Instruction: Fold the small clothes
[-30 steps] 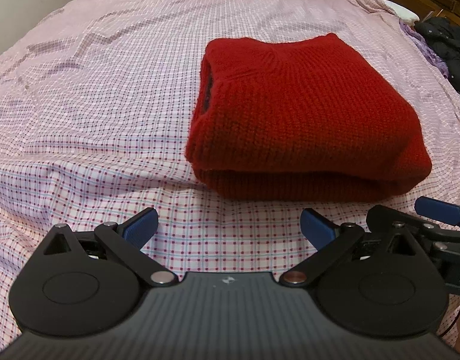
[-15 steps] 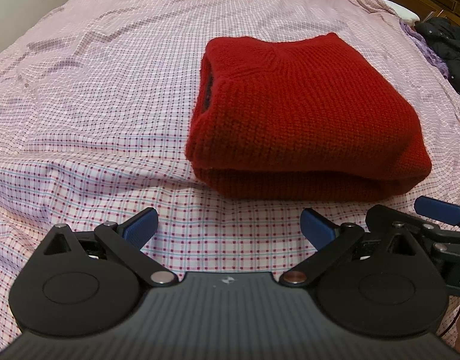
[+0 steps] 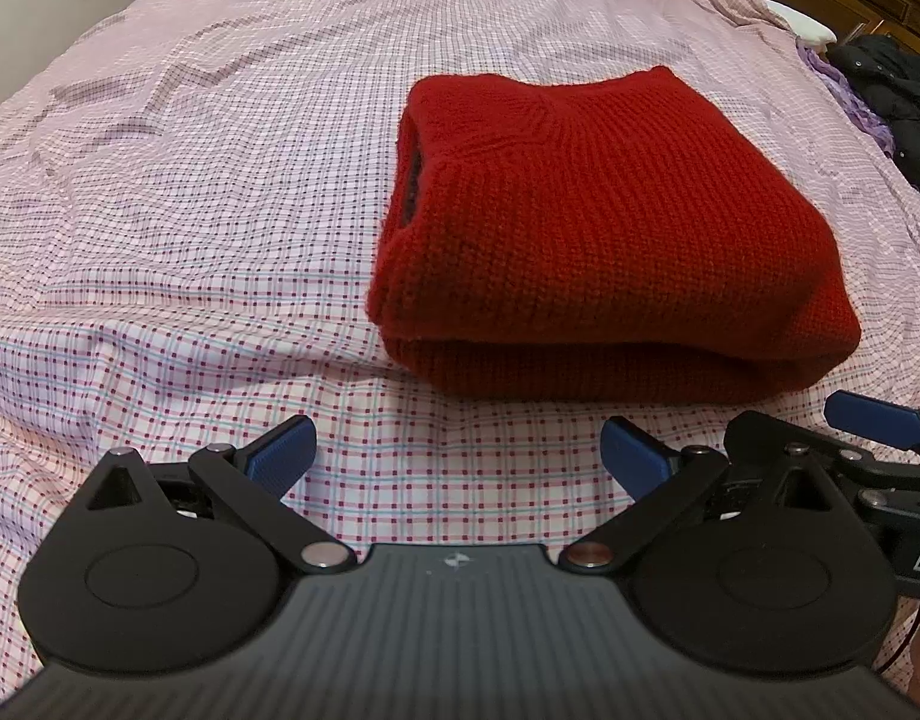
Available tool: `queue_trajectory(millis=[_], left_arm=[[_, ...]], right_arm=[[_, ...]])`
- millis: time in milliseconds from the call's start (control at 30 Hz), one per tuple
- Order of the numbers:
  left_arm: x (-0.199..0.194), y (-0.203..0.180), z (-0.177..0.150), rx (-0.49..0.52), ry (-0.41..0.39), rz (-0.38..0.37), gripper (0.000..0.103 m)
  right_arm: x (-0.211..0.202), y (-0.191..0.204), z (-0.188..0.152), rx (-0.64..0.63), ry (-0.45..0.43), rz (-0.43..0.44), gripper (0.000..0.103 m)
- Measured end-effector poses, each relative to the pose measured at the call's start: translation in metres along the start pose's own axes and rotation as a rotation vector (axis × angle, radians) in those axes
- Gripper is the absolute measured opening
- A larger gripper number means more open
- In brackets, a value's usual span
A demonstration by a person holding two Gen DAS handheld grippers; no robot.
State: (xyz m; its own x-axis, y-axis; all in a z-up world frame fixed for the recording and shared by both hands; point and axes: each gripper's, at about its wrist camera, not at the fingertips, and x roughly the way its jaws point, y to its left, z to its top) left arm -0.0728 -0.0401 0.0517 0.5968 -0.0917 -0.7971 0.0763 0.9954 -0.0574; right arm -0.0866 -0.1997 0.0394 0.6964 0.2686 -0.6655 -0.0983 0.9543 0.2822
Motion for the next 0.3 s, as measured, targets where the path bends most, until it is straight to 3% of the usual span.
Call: queue_trajectory(millis=[300], left_arm=[[0.0024,-0.0002,0.0021,-0.007,0.017,-0.006,0.103]], right_arm=[[-0.0011,0.0005,0.0029,-0.009,-0.003,0.0,0.09]])
